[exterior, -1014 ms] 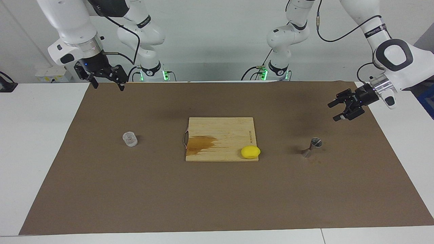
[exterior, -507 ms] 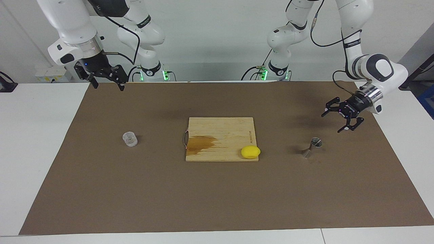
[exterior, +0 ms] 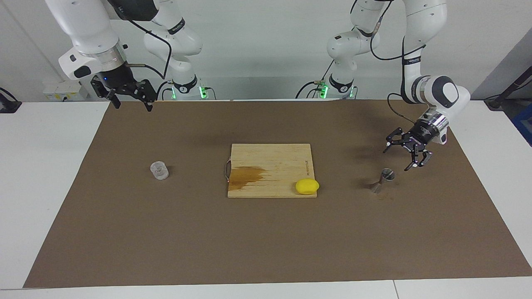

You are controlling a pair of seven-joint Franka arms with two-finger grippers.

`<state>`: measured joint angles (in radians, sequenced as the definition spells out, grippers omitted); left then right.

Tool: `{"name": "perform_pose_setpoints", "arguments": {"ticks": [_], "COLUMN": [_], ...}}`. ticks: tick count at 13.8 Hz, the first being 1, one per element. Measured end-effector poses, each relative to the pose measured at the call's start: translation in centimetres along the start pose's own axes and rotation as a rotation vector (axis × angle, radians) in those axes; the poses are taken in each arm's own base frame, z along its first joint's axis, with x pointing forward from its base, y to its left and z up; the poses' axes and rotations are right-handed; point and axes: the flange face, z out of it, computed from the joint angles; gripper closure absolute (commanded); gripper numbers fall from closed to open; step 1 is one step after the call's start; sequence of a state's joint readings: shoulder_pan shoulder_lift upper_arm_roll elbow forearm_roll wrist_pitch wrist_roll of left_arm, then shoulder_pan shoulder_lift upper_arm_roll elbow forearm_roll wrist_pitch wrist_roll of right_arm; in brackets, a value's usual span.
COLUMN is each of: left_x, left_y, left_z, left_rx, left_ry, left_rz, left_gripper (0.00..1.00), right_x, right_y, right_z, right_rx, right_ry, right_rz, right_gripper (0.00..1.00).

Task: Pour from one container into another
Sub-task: 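Open the left gripper and reach toward the silver metal cup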

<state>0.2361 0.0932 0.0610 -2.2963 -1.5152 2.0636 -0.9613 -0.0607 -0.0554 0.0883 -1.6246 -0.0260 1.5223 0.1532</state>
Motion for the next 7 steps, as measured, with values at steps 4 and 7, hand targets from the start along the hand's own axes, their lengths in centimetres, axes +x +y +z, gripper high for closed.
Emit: {"name": "perform_pose_setpoints", "arguments": {"ticks": [4,7], "left_x": [0.2,1.3], "left_y": [-0.5,-0.2], "left_z": [2.0,2.6], "left_rx": [-0.03,-0.043], "left_ry": [0.006,0.001], "left_rz": [-0.033,-0.05], "left_gripper": [0.0,0.0], "right_x": [0.0,0.0], "right_y": [0.0,0.0], "right_z": [0.0,0.0], "right_rx": [0.0,0.0], "right_ry": [0.0,0.0], "right_rz": [0.0,0.0], "right_gripper": [0.0,0.0]}}
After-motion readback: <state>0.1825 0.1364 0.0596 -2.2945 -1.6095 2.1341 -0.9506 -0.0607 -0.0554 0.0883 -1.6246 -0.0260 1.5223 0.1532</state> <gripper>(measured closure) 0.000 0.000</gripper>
